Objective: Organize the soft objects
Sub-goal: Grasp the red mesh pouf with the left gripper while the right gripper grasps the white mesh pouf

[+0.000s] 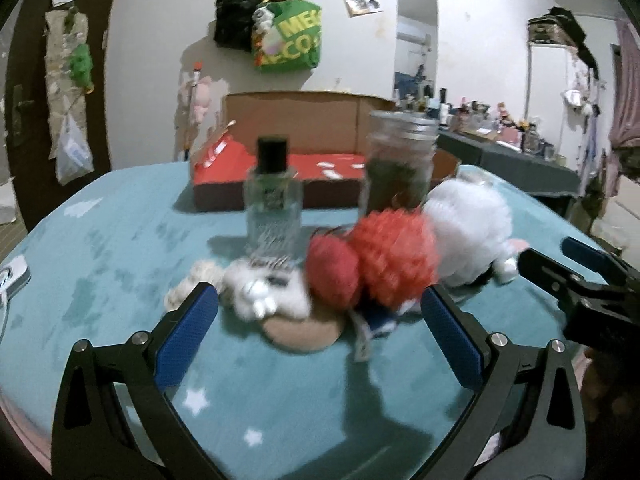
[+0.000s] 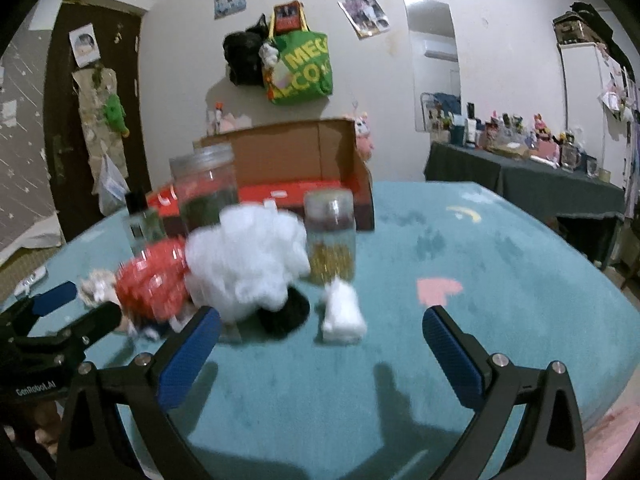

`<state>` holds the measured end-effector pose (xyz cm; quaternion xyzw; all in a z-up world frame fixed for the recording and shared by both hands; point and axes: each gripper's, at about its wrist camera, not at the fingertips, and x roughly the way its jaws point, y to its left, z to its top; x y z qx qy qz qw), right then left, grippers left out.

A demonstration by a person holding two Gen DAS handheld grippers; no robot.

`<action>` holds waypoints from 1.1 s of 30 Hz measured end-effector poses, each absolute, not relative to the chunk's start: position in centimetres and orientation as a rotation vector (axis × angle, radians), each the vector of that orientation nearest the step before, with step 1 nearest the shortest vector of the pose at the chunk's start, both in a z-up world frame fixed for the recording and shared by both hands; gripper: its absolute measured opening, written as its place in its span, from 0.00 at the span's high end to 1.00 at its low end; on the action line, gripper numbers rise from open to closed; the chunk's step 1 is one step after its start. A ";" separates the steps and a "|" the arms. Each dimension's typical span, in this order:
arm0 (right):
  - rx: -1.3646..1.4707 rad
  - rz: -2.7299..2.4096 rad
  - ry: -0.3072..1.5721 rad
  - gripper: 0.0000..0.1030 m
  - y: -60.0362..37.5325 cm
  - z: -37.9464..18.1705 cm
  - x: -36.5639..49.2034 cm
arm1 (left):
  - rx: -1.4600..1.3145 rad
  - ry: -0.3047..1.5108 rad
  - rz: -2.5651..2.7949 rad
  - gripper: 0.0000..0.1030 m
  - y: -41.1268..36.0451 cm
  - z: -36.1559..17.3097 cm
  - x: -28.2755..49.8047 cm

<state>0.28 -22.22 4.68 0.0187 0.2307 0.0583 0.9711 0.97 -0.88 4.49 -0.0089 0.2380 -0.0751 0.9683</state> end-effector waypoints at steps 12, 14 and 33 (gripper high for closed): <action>0.037 0.319 0.485 0.00 -22.3 7.4 5.3 | 0.049 0.490 -0.274 0.00 -3.0 6.9 4.3; 0.031 0.353 0.502 0.00 -22.3 7.5 6.0 | 0.054 0.500 -0.292 0.00 -3.2 6.9 4.8; 0.053 0.573 0.599 0.68 -21.3 6.0 6.6 | 0.071 0.565 -0.411 0.69 -4.2 6.2 5.5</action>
